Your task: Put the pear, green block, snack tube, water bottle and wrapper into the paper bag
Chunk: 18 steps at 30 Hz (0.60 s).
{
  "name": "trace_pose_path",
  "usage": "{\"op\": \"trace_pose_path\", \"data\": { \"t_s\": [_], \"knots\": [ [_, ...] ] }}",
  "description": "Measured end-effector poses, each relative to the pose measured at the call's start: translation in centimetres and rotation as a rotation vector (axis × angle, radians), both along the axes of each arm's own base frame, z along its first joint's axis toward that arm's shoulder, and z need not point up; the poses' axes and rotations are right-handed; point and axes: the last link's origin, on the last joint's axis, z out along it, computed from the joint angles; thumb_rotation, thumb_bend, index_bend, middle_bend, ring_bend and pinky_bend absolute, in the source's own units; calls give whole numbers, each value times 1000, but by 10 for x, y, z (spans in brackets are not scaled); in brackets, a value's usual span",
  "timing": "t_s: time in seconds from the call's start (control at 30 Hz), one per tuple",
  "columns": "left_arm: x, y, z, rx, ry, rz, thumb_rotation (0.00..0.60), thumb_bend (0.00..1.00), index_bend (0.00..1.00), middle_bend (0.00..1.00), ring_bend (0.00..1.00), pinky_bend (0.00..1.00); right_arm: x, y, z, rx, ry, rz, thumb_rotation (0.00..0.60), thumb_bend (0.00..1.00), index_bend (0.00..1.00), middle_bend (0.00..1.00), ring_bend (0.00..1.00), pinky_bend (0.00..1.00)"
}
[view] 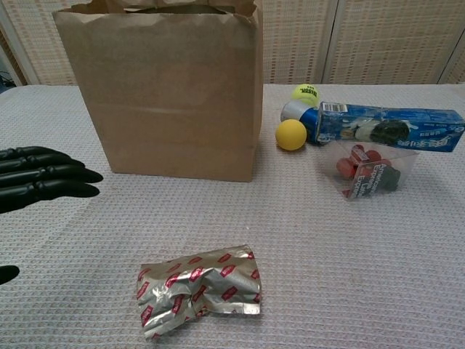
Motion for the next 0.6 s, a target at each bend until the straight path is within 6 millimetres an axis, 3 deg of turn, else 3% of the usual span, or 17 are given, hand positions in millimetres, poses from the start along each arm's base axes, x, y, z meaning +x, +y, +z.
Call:
{"op": "trace_pose_path", "data": {
  "t_s": [0.3, 0.6],
  "knots": [
    [25, -7, -37, -96, -41, 4, 600, 349, 0, 0, 0, 60, 0, 0, 2, -5, -9, -2, 600, 62, 0, 0, 0, 0],
    [33, -8, -66, -156, -49, -22, 600, 351, 0, 0, 0, 60, 0, -1, 3, -14, -15, -8, 600, 62, 0, 0, 0, 0]
  ]
}}
